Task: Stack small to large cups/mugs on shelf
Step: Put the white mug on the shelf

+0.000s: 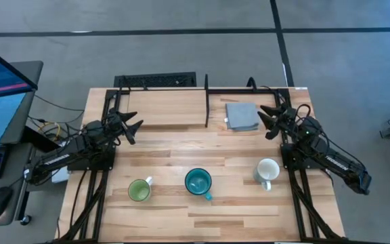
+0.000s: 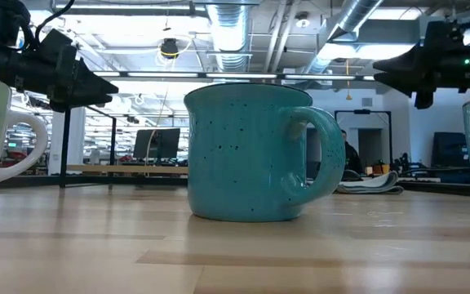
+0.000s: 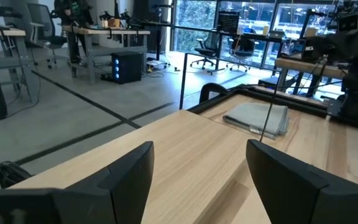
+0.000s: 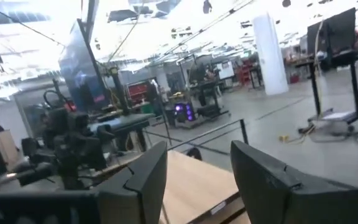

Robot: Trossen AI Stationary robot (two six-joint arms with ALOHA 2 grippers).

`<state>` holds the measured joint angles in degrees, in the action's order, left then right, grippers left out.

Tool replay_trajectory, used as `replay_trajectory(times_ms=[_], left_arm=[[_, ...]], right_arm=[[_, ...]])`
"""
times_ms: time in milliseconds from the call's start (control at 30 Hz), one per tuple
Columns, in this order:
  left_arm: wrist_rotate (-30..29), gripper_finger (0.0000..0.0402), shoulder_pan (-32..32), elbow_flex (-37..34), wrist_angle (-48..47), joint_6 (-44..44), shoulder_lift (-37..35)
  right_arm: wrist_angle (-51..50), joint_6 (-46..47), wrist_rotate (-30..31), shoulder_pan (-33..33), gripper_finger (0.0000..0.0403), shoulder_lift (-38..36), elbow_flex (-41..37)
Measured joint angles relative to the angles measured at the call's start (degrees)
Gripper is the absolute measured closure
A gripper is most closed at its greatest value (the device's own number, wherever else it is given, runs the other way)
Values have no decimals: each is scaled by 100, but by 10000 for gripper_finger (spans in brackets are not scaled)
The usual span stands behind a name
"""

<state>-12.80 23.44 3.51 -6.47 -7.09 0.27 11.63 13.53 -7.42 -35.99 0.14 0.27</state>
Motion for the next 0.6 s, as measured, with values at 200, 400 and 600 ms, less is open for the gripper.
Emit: replay_trajectory(times_ms=[200, 400, 600], left_arm=[[-2, 154, 0, 0, -1, -1, -1], [-6, 154, 0, 0, 20, -156, 0], [-53, 154, 0, -7, 98, -173, 0]], right_arm=[[254, 1094, -3, 76, 203, 2, 1], [419, 640, -19, 28, 203, 0, 412], [-535, 168, -355, 35, 203, 348, 1375]])
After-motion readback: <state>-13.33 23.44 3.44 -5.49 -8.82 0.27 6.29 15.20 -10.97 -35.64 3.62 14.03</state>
